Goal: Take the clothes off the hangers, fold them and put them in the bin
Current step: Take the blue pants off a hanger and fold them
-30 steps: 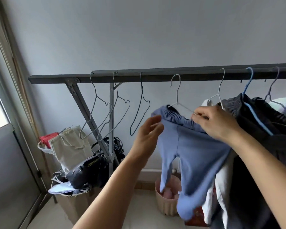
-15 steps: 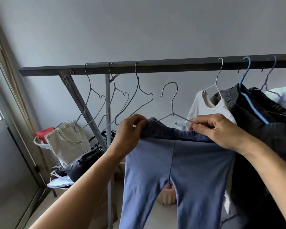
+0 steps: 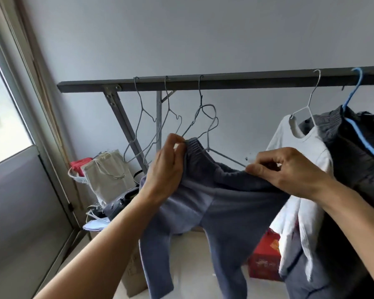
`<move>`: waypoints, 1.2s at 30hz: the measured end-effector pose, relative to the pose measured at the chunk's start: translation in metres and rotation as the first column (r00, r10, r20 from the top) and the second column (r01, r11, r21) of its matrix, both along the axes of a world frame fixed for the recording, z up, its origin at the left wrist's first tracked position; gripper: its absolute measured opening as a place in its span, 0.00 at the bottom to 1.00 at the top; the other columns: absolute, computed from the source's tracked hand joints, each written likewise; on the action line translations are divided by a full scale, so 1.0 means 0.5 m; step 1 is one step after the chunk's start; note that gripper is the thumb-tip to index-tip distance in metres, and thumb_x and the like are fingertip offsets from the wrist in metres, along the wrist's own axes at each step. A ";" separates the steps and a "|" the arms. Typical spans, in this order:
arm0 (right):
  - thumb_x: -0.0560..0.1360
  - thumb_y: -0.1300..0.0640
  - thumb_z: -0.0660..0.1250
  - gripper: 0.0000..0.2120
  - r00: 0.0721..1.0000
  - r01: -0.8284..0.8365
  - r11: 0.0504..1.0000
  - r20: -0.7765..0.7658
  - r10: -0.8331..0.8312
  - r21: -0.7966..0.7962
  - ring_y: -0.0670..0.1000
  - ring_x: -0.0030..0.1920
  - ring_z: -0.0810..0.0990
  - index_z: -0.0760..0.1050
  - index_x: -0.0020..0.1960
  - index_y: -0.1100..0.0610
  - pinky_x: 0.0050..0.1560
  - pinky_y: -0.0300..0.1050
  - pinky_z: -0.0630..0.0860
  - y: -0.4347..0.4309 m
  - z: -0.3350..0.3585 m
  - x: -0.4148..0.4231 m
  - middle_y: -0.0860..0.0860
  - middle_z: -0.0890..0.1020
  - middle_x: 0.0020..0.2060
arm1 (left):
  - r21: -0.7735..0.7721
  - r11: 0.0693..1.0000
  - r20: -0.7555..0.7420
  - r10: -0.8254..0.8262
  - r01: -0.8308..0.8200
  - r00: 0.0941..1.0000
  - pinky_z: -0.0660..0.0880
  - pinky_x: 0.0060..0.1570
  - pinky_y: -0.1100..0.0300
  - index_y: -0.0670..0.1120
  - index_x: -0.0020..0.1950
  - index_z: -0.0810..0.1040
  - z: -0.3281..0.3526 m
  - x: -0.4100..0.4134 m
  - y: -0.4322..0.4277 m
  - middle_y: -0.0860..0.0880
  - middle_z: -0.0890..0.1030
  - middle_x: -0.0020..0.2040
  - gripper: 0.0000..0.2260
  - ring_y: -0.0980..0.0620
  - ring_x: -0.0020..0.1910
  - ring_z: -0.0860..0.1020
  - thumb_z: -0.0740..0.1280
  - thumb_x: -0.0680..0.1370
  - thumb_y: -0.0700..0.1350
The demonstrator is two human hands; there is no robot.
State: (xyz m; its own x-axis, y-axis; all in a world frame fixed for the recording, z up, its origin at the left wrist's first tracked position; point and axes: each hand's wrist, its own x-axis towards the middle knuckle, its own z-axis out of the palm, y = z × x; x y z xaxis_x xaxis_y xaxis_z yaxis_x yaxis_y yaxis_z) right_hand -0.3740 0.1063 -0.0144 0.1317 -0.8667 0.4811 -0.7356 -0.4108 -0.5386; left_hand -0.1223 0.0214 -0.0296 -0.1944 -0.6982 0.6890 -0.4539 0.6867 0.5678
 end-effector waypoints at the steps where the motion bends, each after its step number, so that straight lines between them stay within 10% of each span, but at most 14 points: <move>1: 0.71 0.40 0.68 0.20 1.000 0.030 0.998 -0.004 -0.031 -0.051 0.43 0.27 0.66 0.69 0.29 0.52 0.31 0.36 0.63 0.000 -0.003 -0.005 0.45 0.68 0.23 | 0.011 0.999 -0.020 0.042 -0.042 0.999 0.73 0.45 0.51 0.48 0.52 0.70 -0.001 0.016 -0.004 0.45 0.80 0.43 0.06 0.43 0.45 0.78 0.56 0.84 0.47; 10: 0.75 0.39 0.65 0.29 0.991 0.132 0.983 0.040 -0.128 -0.125 0.45 0.24 0.65 0.65 0.27 0.60 0.29 0.37 0.63 -0.023 -0.041 0.011 0.47 0.65 0.20 | 0.086 0.965 -0.069 0.252 -0.246 0.965 0.69 0.47 0.50 0.43 0.55 0.72 -0.021 0.065 -0.001 0.40 0.81 0.48 0.07 0.38 0.52 0.78 0.57 0.84 0.45; 16: 0.71 0.53 0.74 0.10 0.978 0.182 0.972 0.072 -0.194 0.150 0.43 0.23 0.73 0.75 0.49 0.51 0.29 0.39 0.71 -0.034 -0.048 0.015 0.55 0.77 0.28 | 0.086 0.961 -0.109 0.271 -0.262 0.956 0.69 0.46 0.51 0.44 0.54 0.72 -0.033 0.057 0.008 0.50 0.76 0.44 0.06 0.38 0.50 0.77 0.57 0.83 0.44; 21: 0.72 0.65 0.73 0.27 0.921 0.061 0.932 0.340 -0.190 0.356 0.49 0.28 0.79 0.67 0.67 0.54 0.29 0.45 0.77 -0.031 -0.050 0.025 0.60 0.81 0.35 | 0.123 0.952 -0.225 0.300 -0.279 0.927 0.61 0.40 0.56 0.42 0.53 0.71 -0.044 0.047 0.009 0.54 0.75 0.37 0.06 0.43 0.44 0.74 0.57 0.84 0.42; 27: 0.62 0.40 0.73 0.40 0.913 0.197 0.953 0.312 -0.264 0.230 0.52 0.46 0.79 0.64 0.71 0.46 0.45 0.45 0.76 -0.026 -0.051 0.044 0.54 0.77 0.54 | 0.067 0.966 -0.179 0.259 -0.251 0.949 0.66 0.41 0.53 0.43 0.52 0.71 -0.043 0.030 0.019 0.53 0.75 0.38 0.06 0.45 0.42 0.74 0.56 0.84 0.42; 31: 0.70 0.37 0.65 0.25 0.963 0.266 0.963 0.031 -0.267 0.044 0.50 0.57 0.75 0.74 0.65 0.46 0.61 0.53 0.72 -0.029 -0.045 0.056 0.44 0.77 0.52 | -0.007 0.984 -0.115 0.173 -0.175 0.978 0.71 0.41 0.51 0.44 0.50 0.72 -0.055 0.016 0.026 0.51 0.78 0.39 0.05 0.44 0.41 0.76 0.58 0.83 0.42; 36: 0.75 0.43 0.66 0.04 0.985 0.173 0.985 -0.023 -0.172 0.029 0.43 0.45 0.81 0.79 0.47 0.41 0.52 0.52 0.77 -0.034 -0.043 0.088 0.39 0.83 0.40 | 0.021 0.995 -0.125 0.097 -0.095 0.987 0.67 0.40 0.60 0.47 0.47 0.71 -0.065 0.000 0.034 0.53 0.77 0.37 0.06 0.55 0.38 0.73 0.59 0.82 0.40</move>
State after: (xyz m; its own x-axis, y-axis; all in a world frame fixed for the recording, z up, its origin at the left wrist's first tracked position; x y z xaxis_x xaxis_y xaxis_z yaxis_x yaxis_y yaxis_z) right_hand -0.3298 0.0892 -0.0361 -0.0113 -0.8918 0.4522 -0.8048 -0.2603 -0.5335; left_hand -0.1225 0.0382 -0.0619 -0.0385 -0.7197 0.6933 -0.4412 0.6347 0.6344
